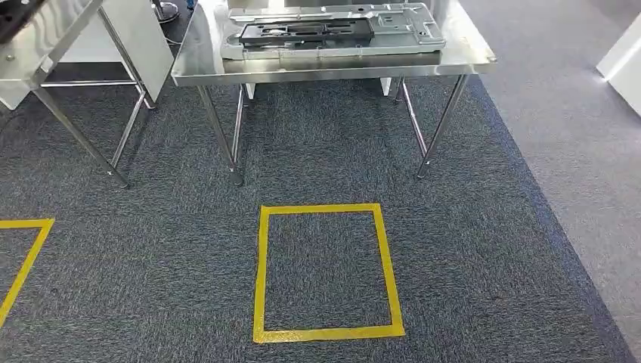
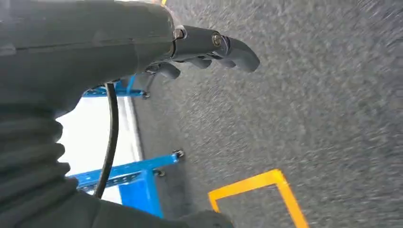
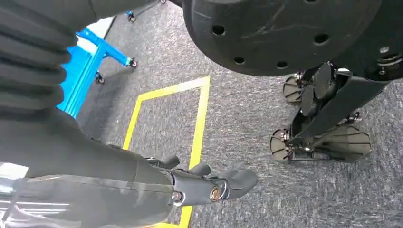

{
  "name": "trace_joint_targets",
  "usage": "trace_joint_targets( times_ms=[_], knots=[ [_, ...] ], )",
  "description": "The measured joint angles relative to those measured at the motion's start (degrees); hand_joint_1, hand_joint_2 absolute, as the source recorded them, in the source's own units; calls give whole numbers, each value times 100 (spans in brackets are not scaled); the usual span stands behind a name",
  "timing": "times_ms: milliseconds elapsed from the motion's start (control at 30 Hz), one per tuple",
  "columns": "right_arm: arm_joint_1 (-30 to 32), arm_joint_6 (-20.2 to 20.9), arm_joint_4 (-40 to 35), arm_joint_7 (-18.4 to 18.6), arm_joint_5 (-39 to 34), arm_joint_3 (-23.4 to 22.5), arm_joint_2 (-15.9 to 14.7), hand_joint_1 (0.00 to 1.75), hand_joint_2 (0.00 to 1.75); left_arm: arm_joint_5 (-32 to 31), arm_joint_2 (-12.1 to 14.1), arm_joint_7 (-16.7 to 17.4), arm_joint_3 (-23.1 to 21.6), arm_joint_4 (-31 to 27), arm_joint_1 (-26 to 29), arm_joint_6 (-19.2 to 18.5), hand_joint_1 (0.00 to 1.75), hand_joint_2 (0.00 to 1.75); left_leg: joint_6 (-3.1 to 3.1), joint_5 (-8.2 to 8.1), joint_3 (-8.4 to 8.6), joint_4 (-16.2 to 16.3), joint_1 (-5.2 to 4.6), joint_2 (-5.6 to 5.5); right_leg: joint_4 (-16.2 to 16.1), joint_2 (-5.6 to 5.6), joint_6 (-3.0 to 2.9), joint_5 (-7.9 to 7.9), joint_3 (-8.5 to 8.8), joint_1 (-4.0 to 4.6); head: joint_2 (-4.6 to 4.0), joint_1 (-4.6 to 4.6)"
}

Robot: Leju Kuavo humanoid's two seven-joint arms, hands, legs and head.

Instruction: Take the parts from the cabinet and place them on the table.

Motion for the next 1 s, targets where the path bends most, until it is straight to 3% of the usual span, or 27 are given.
trace_joint_targets(
  times_ms=[267,300,367,400,500,600,967,1000],
  knots=[
    [3,22,15,-2,4,42,0,0,0,-2,0,-41,0,0,-26,13,0,0,0,-1,0,0,0,0,0,0,0,0,0,0,0,2],
    [3,22,15,-2,4,44,0,0,0,-2,0,-41,2,0,-28,13,0,175,0,-1,0,0,0,0,0,0,0,0,0,0,0,2],
    [3,22,17,-2,4,44,0,0,0,-2,0,-41,2,0,-30,15,0,175,0,-1,0,0,0,0,0,0,0,0,0,0,0,0],
    [3,22,20,-2,4,46,0,0,175,-2,0,-44,0,0,-30,18,0,175,0,-1,0,0,0,0,0,0,0,0,0,0,0,0],
    [3,48,24,58,2,55,0,0,175,-2,4,85,-13,13,-37,35,0,175,0,0,0,0,0,0,0,0,0,0,0,0,0,0],
    [1,39,26,489,15,31,0,0,175,56,50,284,-81,72,-54,35,0,175,0,0,0,0,0,0,0,0,0,0,0,0,0,0],
    [101,-135,-186,654,1195,-974,0,0,175,1446,238,103,-977,125,-1,18,0,175,0,-1,0,-1,0,0,0,0,0,0,0,0,0,0],
    [115,-146,-214,658,1297,-1062,0,0,175,1563,249,77,-1043,125,8,18,0,0,0,-1,0,-1,0,0,0,0,0,0,0,0,0,2]
  ],
)
